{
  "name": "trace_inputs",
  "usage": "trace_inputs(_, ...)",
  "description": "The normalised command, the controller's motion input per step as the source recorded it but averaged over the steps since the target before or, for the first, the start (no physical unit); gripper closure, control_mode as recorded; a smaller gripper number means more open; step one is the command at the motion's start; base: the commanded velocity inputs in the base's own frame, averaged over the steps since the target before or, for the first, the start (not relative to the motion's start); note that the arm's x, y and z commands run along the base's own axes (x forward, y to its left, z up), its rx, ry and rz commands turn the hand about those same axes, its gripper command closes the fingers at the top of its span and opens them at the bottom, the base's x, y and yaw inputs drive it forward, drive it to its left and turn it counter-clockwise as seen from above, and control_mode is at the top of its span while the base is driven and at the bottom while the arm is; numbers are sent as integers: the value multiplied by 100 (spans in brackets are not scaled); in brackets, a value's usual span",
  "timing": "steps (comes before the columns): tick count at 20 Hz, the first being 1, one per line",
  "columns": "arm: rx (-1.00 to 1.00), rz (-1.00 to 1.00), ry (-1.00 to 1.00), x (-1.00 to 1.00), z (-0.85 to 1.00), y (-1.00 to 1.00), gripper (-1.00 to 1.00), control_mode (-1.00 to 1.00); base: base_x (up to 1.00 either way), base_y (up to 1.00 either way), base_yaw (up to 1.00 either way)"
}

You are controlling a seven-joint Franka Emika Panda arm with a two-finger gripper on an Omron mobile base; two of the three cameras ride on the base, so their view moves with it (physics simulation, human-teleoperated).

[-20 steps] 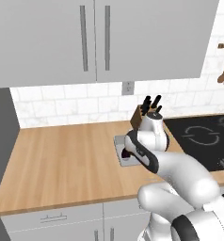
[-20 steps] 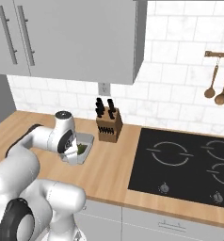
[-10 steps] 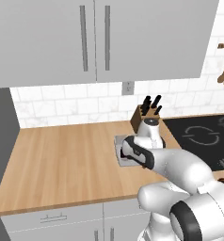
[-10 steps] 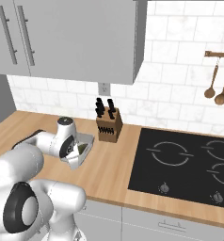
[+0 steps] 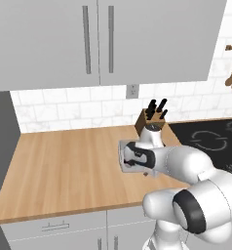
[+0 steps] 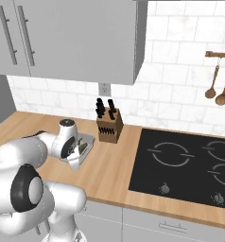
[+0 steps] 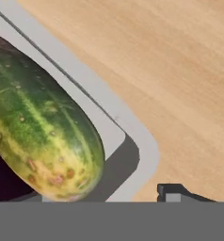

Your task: Take the meat container that has the fish and place it on the second highest rack of the freezer. Then take the vegetable container that has the eggplant and cucumber and place it on the highest rack of the freezer.

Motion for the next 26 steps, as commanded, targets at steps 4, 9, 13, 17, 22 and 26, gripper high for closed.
trace_inputs(4,0,0,10,0,-10,-1,100,-100,0,0,0)
trace_inputs(9,0,0,2,-5,0,-20,100,-100,0,0,0)
trace_inputs(13,0,0,-3,-29,6,-22,100,-100,0,0,0)
trace_inputs(17,2,0,-17,-45,69,-28,100,-100,0,0,0)
trace_inputs(22,2,2,-20,-47,100,-12,100,-100,0,0,0)
trace_inputs(26,2,6,-9,-46,100,-6,100,-100,0,0,0)
